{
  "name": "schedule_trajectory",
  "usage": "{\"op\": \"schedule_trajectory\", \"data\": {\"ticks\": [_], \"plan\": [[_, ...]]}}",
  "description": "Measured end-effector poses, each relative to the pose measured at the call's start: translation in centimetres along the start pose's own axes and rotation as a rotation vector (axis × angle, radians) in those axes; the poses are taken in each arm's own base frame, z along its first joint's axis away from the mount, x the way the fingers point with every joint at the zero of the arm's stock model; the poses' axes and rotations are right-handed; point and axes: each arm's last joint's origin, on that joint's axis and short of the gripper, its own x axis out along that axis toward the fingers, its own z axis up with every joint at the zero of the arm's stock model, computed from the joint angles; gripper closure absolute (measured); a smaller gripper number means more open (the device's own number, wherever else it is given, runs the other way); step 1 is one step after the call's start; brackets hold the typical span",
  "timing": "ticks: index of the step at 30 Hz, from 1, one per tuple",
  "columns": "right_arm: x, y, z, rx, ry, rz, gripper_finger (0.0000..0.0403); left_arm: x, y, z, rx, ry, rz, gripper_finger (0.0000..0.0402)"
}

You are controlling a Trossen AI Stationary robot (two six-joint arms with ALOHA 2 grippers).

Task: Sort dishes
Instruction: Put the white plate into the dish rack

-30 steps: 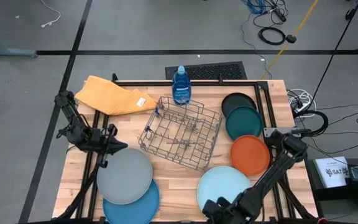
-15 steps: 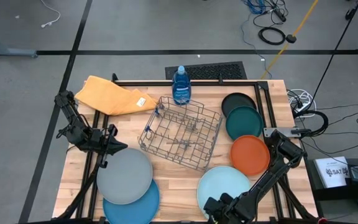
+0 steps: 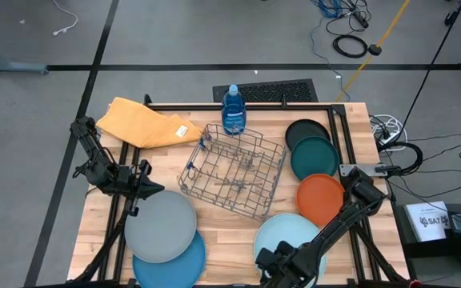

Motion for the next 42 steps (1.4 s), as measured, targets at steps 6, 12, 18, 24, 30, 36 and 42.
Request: {"op": "schedule_trajectory", "data": {"ticks": [6,12,18,24,30,36,42], "plan": [[0.2,0.3,0.2,0.009,-0.012,0.034,0.0151,0.0,0.0,-0.1,0.043,0.009,0.004,0.0401],[0.3,-0.2,0.6,-0.003,-0.007,-0.007,0.0151,0.0,0.0,-0.2,0.066,0.019,0.007,0.0401],[0.3,-0.3,0.9,-0.050,-0.005,-0.013,0.0151,0.0,0.0,-0.2,0.069,0.019,0.008,0.0401],[0.3,0.0,1.0,-0.047,-0.009,0.019,0.0151,0.0,0.0,-0.2,0.069,0.019,0.008,0.0401],[0.4,0.1,1.0,-0.023,-0.008,0.024,0.0151,0.0,0.0,-0.2,0.068,0.019,0.008,0.0401],[2.0,-0.1,0.6,0.006,0.040,0.004,0.0151,0.0,0.0,-0.2,0.063,0.019,0.008,0.0401],[2.1,-0.4,0.6,0.058,0.044,-0.031,0.0151,0.0,0.0,-0.2,0.063,0.019,0.008,0.0401]]}}
